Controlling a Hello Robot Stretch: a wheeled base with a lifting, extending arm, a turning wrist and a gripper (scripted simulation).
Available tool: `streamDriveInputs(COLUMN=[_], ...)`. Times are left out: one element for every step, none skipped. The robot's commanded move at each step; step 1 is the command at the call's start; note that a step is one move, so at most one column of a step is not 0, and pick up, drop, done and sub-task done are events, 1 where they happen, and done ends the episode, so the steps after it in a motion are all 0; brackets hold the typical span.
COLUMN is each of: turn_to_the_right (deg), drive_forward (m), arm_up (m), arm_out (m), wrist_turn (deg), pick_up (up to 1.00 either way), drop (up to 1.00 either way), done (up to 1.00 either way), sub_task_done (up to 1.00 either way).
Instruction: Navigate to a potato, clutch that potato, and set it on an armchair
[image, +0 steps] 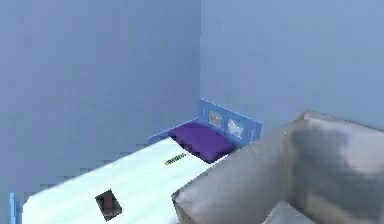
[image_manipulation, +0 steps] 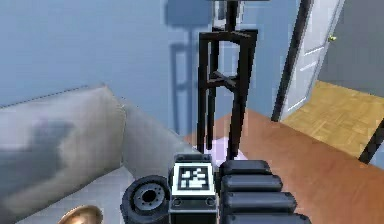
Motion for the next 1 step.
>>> streamDriveInputs(turn_to_the_right=[45.0], drive_forward=[0.00], arm_up=[0.00], arm_out=[0.00], wrist_turn=[0.0], pick_up=[0.00], drop=[0.00], done=[0.00], sub_task_done=[0.00])
